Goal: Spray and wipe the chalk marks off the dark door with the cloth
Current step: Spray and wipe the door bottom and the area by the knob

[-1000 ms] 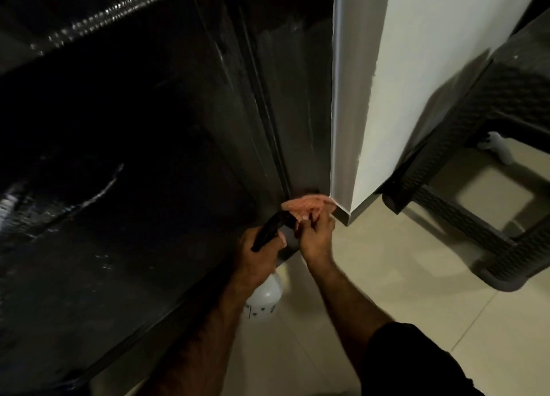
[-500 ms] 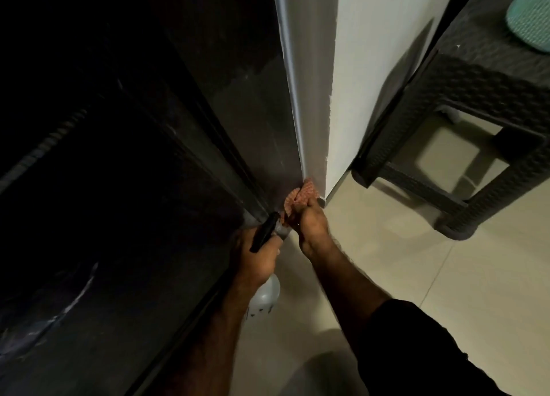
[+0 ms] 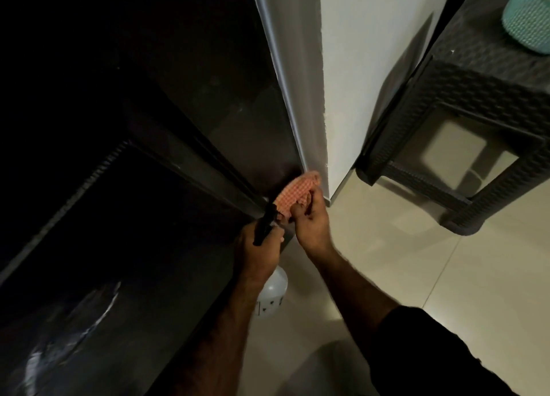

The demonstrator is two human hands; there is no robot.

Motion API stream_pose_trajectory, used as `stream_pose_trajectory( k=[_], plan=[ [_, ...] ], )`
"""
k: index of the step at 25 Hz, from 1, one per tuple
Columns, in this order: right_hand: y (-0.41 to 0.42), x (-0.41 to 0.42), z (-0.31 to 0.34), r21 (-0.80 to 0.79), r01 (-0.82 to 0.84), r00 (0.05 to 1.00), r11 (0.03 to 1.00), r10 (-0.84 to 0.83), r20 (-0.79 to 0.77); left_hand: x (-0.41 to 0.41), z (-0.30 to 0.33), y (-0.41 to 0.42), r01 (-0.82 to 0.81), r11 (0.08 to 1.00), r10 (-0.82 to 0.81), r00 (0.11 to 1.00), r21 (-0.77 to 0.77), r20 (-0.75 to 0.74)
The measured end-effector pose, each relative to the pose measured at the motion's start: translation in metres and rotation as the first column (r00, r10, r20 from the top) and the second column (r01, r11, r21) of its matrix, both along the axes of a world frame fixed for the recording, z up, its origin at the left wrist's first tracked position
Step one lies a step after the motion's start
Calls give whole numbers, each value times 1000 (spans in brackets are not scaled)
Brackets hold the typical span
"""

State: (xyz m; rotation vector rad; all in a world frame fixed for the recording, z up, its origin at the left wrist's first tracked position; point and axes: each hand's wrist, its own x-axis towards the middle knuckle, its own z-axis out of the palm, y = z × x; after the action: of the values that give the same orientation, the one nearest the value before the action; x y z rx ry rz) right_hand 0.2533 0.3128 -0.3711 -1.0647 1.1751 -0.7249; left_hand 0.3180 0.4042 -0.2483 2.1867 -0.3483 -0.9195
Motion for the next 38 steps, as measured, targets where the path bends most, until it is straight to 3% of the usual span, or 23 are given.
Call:
stream_pose_trajectory(
  k=[2,3,6,8,9,11,12,15,17,18,19,20,21,23,25,27,28,29,31,32,34,36,38],
  plan=[
    [-8,14,12,264,24,995,964,3,-102,-4,14,0,-53,999,53,999,-5,5],
    [-6,19,19,286,44,996,957,-19,-89,-4,21,0,-70,997,71,997,-24,11],
    [1,16,51,-31,91,994,995,-89,57,-1,41,-1,-98,991,99,995,-93,5],
    [8,8,60,-177,40,999,983,-36,26,-1,54,6,-65,994,67,998,-91,19],
    [5,6,70,-71,58,998,996,-57,20,-2,62,10,-37,996,40,999,-84,37],
    [-2,9,105,288,85,992,954,-108,65,-1,81,16,1,993,8,997,-115,80],
    [-4,9,115,285,74,985,956,-114,129,2,87,20,22,991,-9,995,-133,96],
    [12,-10,142,-112,25,965,993,5,264,7,102,29,59,984,-40,993,-171,114],
    [23,-14,136,-352,-22,998,936,40,43,6,113,36,49,980,-26,993,-193,117],
    [23,-9,132,-334,-25,996,942,-4,-86,5,118,38,37,980,-13,993,-194,121],
    [23,-4,139,-205,-2,987,979,-31,-160,5,123,38,27,979,-3,993,-201,119],
    [25,4,148,-64,31,980,998,-43,-196,5,126,39,22,978,2,993,-207,115],
    [27,11,158,-29,60,980,998,-65,-188,5,127,41,17,978,9,992,-208,123],
    [31,17,190,-308,67,992,949,-96,-79,8,129,42,-32,976,59,991,-214,121],
    [22,11,210,-597,36,998,801,2,63,4,134,45,-100,969,125,987,-228,102],
    [8,4,208,-681,-55,997,730,78,3,3,138,45,-140,963,167,981,-230,99],
    [3,3,194,-663,-104,995,742,74,-73,1,141,44,-151,962,176,980,-226,97],
    [-1,0,181,-567,-141,985,811,56,-165,0,144,41,-149,964,175,979,-220,104],
    [2,-4,163,-217,-70,986,974,35,-162,0,147,35,-91,979,119,981,-182,153],
    [4,-5,166,-141,-37,993,989,21,-115,-1,150,33,-49,986,76,982,-157,170],
    [-1,-3,194,-292,12,999,956,0,41,0,153,31,-1,992,27,979,-126,201],
    [-12,0,232,-539,62,969,840,78,233,2,155,32,-31,990,56,981,-135,184],
    [-15,5,239,-724,64,976,687,109,190,3,158,32,-86,980,110,985,-181,129]
  ],
)
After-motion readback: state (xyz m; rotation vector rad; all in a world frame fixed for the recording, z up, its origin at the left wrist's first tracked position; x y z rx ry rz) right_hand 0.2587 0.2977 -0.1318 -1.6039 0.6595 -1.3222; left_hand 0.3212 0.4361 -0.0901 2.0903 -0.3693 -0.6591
